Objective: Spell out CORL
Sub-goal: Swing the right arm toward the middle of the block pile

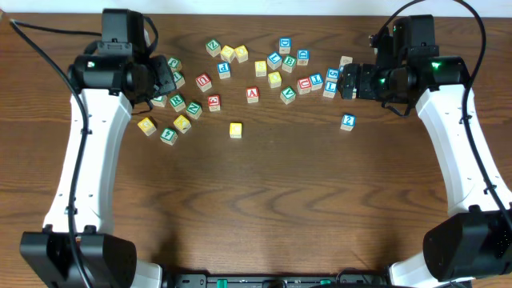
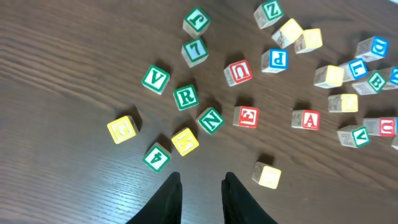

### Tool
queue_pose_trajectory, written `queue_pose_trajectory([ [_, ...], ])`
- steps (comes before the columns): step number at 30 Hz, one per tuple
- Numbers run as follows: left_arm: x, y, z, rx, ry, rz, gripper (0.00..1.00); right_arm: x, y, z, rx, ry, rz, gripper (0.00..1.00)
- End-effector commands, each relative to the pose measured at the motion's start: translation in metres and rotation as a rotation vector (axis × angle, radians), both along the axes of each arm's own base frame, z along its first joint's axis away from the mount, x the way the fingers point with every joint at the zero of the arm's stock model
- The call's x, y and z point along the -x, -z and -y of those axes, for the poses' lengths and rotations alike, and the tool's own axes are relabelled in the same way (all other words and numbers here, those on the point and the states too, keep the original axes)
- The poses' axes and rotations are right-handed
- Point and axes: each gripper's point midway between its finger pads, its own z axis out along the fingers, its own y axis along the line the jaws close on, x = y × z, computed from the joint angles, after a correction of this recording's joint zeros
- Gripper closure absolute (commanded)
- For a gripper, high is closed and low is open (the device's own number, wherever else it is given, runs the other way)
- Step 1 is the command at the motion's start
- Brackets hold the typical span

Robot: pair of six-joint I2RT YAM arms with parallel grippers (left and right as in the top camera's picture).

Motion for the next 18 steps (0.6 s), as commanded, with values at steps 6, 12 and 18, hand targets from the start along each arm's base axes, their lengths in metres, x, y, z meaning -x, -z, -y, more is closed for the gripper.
queue_pose_trajectory([
  [6,0.004,-0.015,-0.004,-0.021,0.0,0.017,0.71,-0.002,-0.004,-0.003,-0.009,-0.001,0.008,0.01],
  [12,0.004,-0.014,-0.004,-0.021,0.001,0.015,0.69,-0.003,-0.005,-0.007,-0.029,-0.011,0.013,0.01],
  [18,0.003,-0.009,-0.004,-0.022,0.001,0.003,0.62,-0.006,-0.009,-0.012,-0.056,-0.026,0.031,0.01],
])
